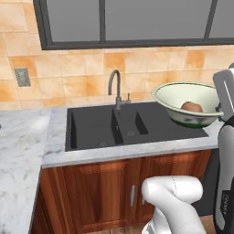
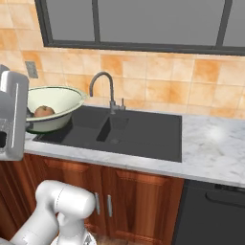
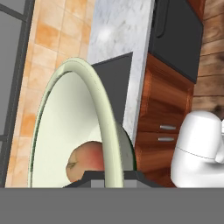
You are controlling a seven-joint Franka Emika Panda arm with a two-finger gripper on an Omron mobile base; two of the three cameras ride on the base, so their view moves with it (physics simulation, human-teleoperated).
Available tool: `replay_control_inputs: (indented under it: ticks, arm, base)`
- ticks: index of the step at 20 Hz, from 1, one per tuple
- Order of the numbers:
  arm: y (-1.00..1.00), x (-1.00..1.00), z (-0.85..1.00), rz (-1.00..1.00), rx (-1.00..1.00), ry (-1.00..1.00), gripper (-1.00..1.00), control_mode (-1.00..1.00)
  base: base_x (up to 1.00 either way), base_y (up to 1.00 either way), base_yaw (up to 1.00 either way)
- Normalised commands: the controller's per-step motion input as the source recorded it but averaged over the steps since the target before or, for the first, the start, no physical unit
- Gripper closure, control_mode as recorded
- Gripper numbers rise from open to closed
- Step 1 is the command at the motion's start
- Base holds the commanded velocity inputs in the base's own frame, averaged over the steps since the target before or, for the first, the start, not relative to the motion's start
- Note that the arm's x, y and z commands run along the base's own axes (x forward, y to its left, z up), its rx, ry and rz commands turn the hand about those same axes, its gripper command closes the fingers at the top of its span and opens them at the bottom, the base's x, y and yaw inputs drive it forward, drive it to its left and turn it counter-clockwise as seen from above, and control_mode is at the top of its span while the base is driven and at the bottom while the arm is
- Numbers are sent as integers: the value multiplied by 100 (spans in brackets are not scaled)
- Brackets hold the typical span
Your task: Pick the peach from the cabinet and place it in the bowl. Then pick the bowl and place it in the sink. Then turn on the sink facuet.
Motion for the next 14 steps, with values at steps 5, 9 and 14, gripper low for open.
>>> replay_control_inputs:
  ticks: [5,9,14]
  arm:
    - [0,0,0,0,0,0,100,100]
    - [0,0,0,0,0,0,100,100]
    - [0,0,0,0,0,0,100,100]
  base:
    - [37,5,-12]
    - [38,0,-6]
    - [34,18,0]
